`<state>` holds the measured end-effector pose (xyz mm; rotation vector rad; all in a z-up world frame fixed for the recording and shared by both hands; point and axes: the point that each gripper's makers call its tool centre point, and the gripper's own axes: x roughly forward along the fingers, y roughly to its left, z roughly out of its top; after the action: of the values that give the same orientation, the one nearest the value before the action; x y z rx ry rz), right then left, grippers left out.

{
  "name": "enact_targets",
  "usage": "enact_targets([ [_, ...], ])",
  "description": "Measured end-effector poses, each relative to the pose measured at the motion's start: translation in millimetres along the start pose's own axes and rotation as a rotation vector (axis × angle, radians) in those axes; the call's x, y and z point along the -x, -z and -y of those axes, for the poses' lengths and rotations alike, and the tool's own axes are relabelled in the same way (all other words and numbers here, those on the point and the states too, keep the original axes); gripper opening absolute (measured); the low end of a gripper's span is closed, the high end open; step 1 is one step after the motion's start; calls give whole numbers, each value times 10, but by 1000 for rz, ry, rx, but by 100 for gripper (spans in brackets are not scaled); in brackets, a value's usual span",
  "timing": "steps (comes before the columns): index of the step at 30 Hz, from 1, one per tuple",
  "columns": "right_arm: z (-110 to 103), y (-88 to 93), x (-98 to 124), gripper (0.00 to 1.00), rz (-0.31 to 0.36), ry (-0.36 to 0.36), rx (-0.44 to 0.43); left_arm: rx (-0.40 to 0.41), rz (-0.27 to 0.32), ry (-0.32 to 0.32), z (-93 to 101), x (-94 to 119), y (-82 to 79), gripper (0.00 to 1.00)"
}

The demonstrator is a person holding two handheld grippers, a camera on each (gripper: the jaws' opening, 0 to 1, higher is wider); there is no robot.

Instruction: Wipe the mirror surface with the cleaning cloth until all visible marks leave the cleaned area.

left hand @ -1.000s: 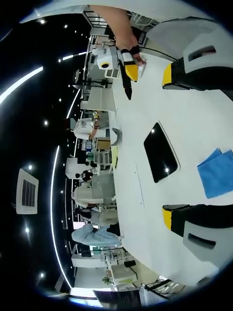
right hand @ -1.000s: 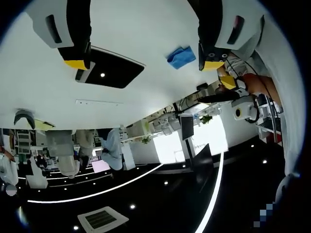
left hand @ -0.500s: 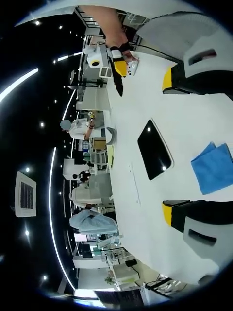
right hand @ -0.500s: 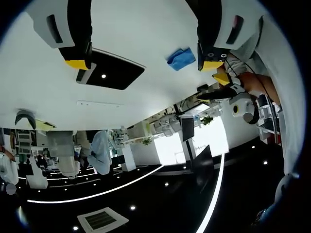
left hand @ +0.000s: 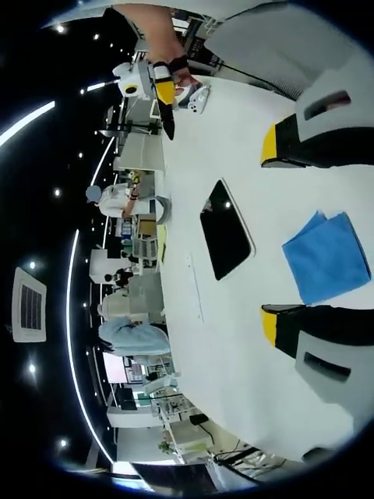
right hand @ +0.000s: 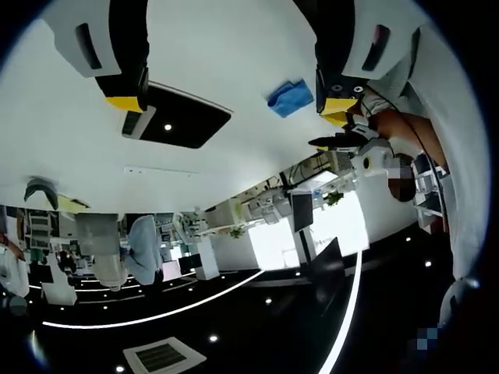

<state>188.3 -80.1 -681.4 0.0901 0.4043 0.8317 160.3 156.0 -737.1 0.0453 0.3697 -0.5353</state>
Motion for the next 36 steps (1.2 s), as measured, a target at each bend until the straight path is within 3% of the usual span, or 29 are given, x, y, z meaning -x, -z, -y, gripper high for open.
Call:
enact_targets([
  [13,-11,31,21,88,-22,17,-5,-34,-61,0,-148,-96,378,52],
  [21,-18,50,41,88,-38,27,-4,-41,-114,5,-185,-198,649,51],
  [26,-38,57,37,87,-48,27,-6,-40,-139,6,-187,-230,764,44],
  [36,-52,74,16,87,-61,33,-10,6,-142,5,-243,-308,825,36],
])
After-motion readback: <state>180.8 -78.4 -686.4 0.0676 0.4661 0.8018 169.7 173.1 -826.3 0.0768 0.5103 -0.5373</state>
